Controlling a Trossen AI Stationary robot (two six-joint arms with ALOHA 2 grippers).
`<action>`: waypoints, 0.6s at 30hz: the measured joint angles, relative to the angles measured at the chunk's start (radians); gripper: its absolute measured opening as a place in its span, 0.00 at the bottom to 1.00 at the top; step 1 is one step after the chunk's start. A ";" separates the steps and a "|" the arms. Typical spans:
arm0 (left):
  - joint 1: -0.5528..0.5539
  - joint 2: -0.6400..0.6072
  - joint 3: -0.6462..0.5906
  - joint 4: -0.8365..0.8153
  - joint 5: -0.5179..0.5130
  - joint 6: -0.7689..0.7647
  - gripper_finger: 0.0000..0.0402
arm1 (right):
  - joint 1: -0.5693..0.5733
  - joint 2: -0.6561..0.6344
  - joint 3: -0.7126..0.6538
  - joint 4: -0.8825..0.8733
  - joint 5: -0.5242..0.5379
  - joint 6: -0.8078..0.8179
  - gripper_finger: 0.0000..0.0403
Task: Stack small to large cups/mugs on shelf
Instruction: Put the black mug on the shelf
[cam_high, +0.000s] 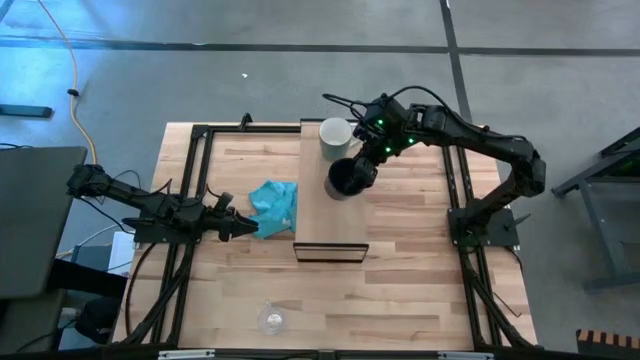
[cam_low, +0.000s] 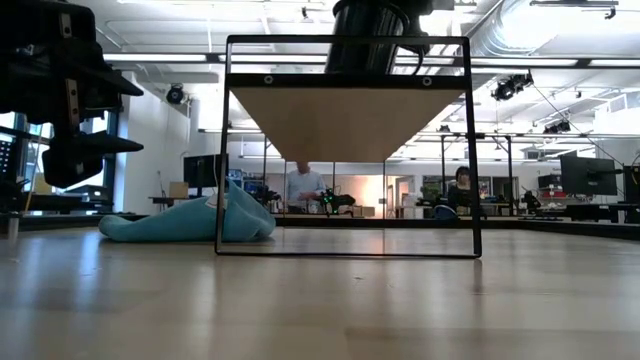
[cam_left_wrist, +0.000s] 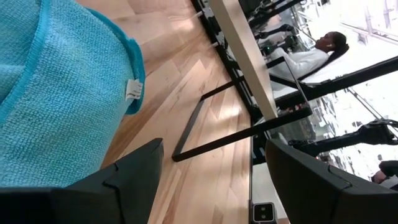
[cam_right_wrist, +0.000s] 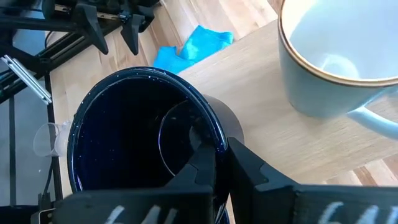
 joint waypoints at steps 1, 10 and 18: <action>0.000 0.000 0.000 0.000 -0.003 0.000 0.67 | 0.000 0.004 0.001 0.004 -0.001 0.000 0.00; 0.000 0.000 0.000 0.001 -0.010 0.000 0.67 | -0.005 0.052 0.001 0.001 -0.028 -0.037 0.00; 0.000 0.000 0.000 0.001 -0.011 0.001 0.67 | -0.027 0.135 0.187 -0.130 0.012 -0.089 0.00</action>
